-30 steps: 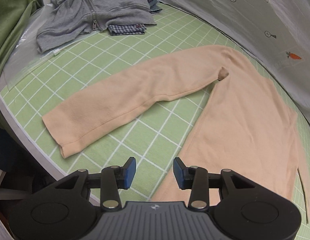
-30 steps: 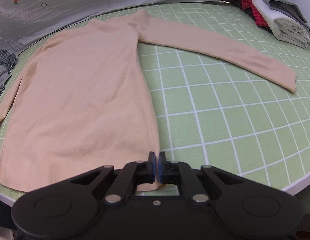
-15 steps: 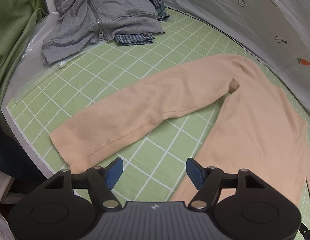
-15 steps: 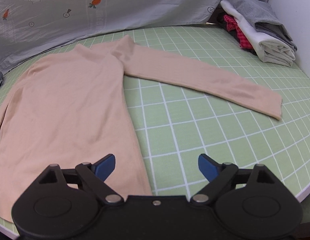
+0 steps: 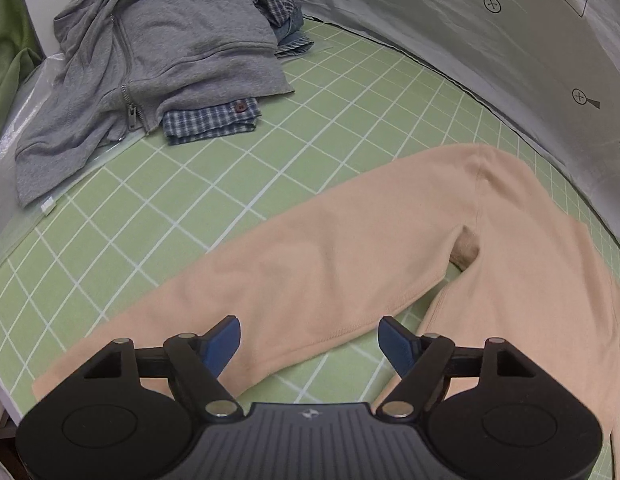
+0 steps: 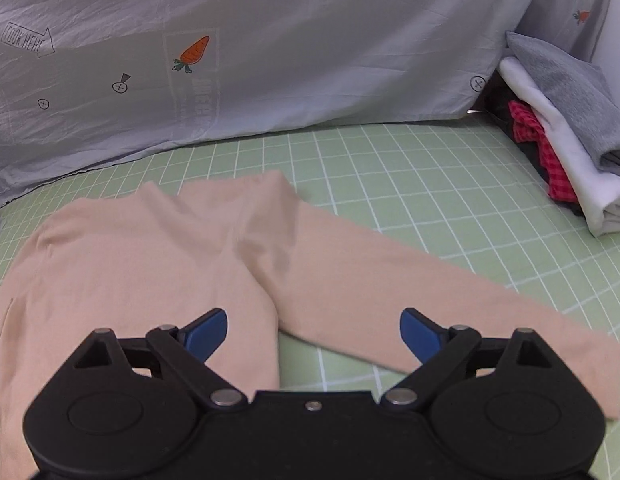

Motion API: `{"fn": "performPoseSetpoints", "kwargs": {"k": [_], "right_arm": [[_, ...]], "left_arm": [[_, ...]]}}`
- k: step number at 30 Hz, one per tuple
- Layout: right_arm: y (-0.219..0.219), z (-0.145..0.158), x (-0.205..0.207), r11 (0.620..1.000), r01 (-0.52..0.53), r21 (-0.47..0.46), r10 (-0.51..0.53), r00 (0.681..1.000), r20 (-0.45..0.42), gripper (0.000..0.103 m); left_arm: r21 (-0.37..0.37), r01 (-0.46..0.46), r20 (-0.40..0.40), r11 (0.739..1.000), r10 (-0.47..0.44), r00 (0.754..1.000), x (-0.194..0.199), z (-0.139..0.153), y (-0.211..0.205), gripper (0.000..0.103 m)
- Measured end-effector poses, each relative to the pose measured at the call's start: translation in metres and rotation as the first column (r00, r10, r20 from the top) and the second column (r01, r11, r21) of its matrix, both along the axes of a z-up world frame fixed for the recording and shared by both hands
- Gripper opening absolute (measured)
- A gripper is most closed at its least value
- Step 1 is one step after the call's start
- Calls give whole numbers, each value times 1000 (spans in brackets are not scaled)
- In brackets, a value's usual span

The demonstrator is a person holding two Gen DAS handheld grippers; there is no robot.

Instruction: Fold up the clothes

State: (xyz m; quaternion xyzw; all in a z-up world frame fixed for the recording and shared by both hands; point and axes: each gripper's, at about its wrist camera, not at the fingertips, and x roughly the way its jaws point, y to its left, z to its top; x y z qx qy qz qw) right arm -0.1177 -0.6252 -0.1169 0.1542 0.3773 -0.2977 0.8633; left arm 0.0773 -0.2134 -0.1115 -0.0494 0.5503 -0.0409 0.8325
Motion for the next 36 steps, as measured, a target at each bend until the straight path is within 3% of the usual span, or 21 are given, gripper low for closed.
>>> {"fn": "performPoseSetpoints", "kwargs": {"k": [9, 14, 17, 20, 22, 24, 30, 32, 33, 34, 36], "right_arm": [[-66, -32, 128, 997, -64, -43, 63, 998, -17, 90], [-69, -46, 166, 968, -239, -79, 237, 971, -39, 85], [-70, -56, 178, 952, -304, -31, 302, 951, -59, 51], [-75, -56, 177, 945, -326, 23, 327, 945, -15, 37], [-78, -56, 174, 940, -341, 28, 341, 940, 6, 8], [-82, -58, 170, 943, -333, 10, 332, 943, 22, 7], [-92, -62, 164, 974, -226, -7, 226, 973, 49, 8], [-85, -59, 167, 977, -205, -53, 205, 979, -4, 24], [-80, -55, 168, 979, -185, -88, 182, 982, -42, 49], [-76, -49, 163, 980, -152, -126, 147, 988, -48, 67], [-67, -32, 147, 982, -92, -166, 90, 996, -20, 80]], "left_arm": [[54, -46, 14, 997, 46, 999, 91, -34, -59, 79], [100, -31, 72, 995, 24, 997, 104, -45, -84, 80], [150, -17, 100, 988, 2, 995, 104, -49, -94, 84], [149, -25, 99, 989, 10, 995, 107, -49, -94, 86], [148, -31, 98, 988, 16, 995, 108, -50, -93, 90], [144, -45, 97, 989, 31, 995, 108, -52, -91, 94], [94, -57, 84, 994, 49, 995, 106, -45, -82, 97], [76, -58, 79, 995, 52, 995, 105, -41, -78, 96], [67, -59, 76, 996, 54, 996, 104, -40, -76, 96], [58, -60, 74, 997, 55, 996, 103, -38, -74, 96], [40, -61, 69, 997, 58, 996, 102, -35, -71, 96]]}}
